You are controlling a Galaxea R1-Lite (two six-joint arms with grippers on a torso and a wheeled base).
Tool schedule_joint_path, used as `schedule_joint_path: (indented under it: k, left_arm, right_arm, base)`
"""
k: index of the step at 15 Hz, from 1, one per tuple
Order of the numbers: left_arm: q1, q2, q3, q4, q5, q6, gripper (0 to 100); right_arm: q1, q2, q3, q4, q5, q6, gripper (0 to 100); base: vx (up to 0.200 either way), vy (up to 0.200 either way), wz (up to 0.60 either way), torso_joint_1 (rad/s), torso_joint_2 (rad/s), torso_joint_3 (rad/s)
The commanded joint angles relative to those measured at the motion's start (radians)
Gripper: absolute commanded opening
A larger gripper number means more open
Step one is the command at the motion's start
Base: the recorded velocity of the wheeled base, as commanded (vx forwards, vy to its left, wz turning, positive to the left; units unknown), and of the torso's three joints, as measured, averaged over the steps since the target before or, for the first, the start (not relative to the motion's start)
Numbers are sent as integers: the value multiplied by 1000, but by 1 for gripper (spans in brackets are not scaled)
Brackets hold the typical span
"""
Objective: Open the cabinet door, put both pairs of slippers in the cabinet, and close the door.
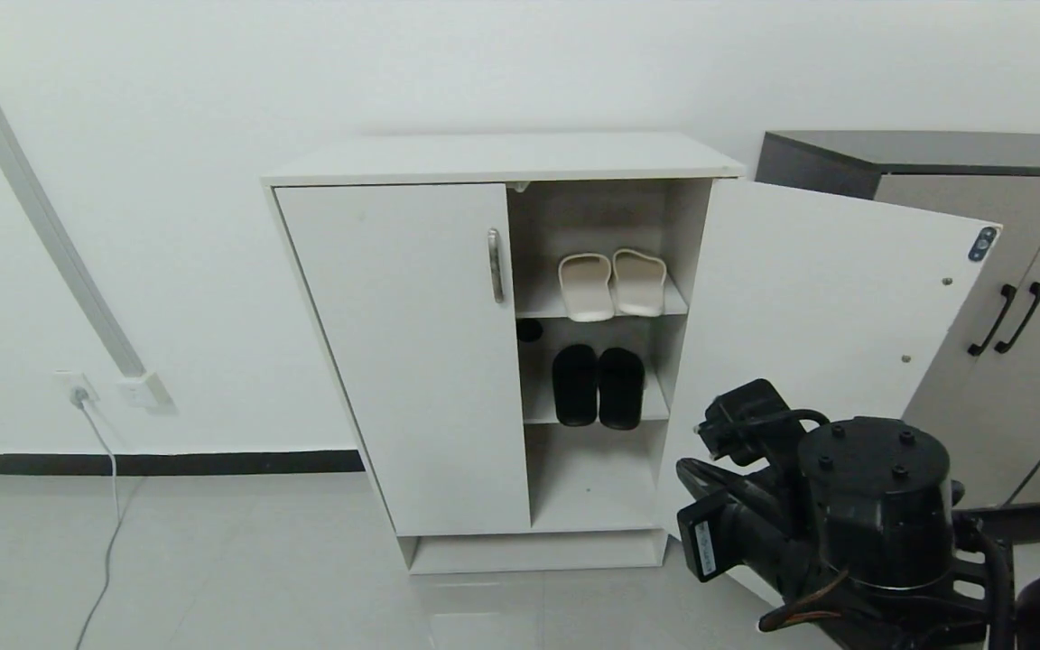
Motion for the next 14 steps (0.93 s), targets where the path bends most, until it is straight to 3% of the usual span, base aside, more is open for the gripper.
schedule_joint_path:
  k: [1, 14]
  left_arm:
    - [2, 1, 0, 1, 0, 0, 0]
    - [2, 1, 0, 1, 0, 0, 0]
  right_arm:
    - [-1, 9, -1, -2, -1, 0, 0]
    - [-1, 13, 2, 0, -3, -1, 0]
  base:
    - [0, 0, 0, 100, -461, -364]
    - [0, 0, 0, 151, -475, -328]
